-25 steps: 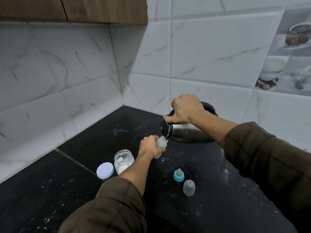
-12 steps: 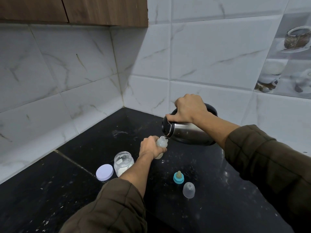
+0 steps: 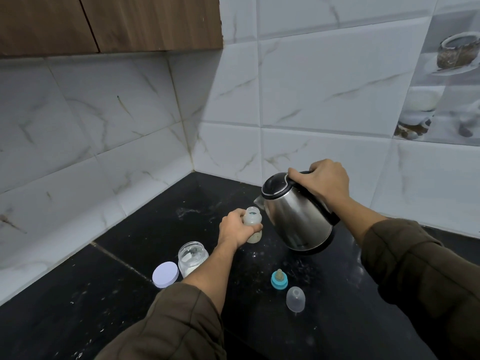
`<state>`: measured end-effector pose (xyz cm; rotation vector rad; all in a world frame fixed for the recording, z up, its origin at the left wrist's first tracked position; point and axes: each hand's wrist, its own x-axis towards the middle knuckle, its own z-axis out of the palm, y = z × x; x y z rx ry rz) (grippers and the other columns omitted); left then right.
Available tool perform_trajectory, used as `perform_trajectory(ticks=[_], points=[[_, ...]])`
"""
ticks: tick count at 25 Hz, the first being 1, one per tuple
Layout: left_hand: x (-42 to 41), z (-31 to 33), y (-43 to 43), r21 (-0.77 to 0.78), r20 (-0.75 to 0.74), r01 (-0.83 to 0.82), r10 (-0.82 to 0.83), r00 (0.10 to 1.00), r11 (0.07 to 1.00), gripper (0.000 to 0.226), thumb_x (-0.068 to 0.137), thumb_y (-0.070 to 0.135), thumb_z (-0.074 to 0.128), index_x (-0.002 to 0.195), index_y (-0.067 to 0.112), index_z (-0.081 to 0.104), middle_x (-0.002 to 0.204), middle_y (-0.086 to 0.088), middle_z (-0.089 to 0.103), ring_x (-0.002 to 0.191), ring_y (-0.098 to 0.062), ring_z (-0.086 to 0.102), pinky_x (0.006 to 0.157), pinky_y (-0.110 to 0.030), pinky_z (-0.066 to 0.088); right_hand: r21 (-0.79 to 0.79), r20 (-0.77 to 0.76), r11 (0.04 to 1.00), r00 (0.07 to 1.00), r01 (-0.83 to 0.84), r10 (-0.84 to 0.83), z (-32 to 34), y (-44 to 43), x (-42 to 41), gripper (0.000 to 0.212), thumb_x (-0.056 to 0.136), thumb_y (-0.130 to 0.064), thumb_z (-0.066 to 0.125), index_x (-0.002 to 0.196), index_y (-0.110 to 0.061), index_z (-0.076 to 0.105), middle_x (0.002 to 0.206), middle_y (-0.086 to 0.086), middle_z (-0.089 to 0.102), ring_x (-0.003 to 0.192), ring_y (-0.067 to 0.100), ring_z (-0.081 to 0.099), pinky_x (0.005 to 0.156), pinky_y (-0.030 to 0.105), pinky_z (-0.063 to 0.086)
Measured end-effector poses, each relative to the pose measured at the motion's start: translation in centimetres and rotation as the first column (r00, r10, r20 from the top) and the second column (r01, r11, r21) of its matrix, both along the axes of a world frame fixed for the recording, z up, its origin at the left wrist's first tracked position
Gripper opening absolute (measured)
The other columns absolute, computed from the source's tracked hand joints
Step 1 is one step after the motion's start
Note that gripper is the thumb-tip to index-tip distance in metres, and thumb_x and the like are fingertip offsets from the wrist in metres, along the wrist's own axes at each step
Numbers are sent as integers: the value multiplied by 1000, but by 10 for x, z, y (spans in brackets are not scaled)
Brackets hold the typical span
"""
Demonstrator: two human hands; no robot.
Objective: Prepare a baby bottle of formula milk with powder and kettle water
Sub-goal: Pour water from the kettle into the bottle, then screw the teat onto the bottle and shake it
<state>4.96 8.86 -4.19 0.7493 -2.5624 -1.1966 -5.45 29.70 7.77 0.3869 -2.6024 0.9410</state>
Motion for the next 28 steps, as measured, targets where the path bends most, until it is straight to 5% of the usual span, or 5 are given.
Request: perform_trajectory(ticks=[4, 15, 24, 28], points=[[0, -8, 3, 1, 35, -30, 30, 999, 1000, 65, 71, 39, 92, 128, 22, 65, 116, 1, 75, 106, -15, 70, 97, -39, 57, -170, 93, 984, 995, 56, -40, -27, 10, -3, 62, 64, -69, 68, 48, -14, 44, 44, 2, 41, 46, 22, 47, 47, 31, 36], [-4, -30, 4, 10, 105, -93, 91, 990, 996, 61, 69, 37, 92, 123, 21, 68, 110, 2, 76, 104, -17, 71, 96, -41, 57, -336, 320, 924, 945, 183, -71, -85, 10, -25, 57, 65, -67, 65, 50, -14, 50, 45, -1, 42, 50, 21, 51, 50, 30, 38], [-12, -35, 5, 6, 120, -91, 89, 989, 996, 64, 71, 34, 93, 127, 20, 65, 119, -1, 74, 111, -19, 69, 100, -42, 56, -396, 369, 900, 929, 180, -24, -102, 19, -35, 52, 80, -49, 61, 49, -18, 35, 45, -6, 31, 46, 17, 34, 51, 31, 31], [-13, -36, 9, 19, 117, -84, 82, 990, 996, 64, 71, 33, 93, 128, 20, 65, 119, -1, 74, 110, -18, 69, 100, -42, 56, -377, 402, 911, 916, 169, -4, -103, 20, -37, 49, 83, -50, 57, 52, -19, 36, 49, -7, 36, 54, 20, 40, 58, 33, 37]])
